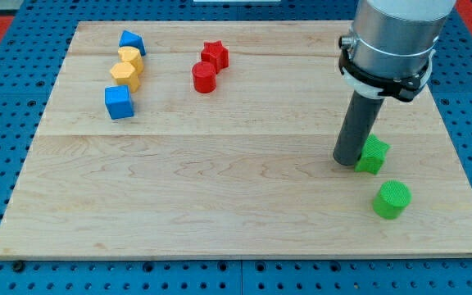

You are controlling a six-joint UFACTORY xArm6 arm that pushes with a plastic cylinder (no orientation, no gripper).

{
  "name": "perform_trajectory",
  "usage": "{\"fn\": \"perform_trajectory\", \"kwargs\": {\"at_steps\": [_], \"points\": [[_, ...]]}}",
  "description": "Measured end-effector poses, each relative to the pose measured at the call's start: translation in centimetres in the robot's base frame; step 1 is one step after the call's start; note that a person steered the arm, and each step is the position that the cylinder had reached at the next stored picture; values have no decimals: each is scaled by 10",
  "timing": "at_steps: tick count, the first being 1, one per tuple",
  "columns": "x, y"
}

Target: Place both the red blocks vertically above the green star

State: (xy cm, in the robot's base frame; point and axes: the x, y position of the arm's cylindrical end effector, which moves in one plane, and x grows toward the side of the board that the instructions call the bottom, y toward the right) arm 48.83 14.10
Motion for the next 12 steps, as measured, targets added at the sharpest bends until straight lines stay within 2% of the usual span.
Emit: {"fn": "perform_trajectory", "kwargs": {"at_steps": [1, 2, 3, 4, 5, 6, 7, 8, 9, 10, 11, 12], "points": [[0, 6], [-7, -91], [-36, -205], [-110, -223], [-157, -217], [-162, -208], [-179, -227], [-180, -118], [-148, -71], [-140, -76], [-89, -7], [-94, -7]]}}
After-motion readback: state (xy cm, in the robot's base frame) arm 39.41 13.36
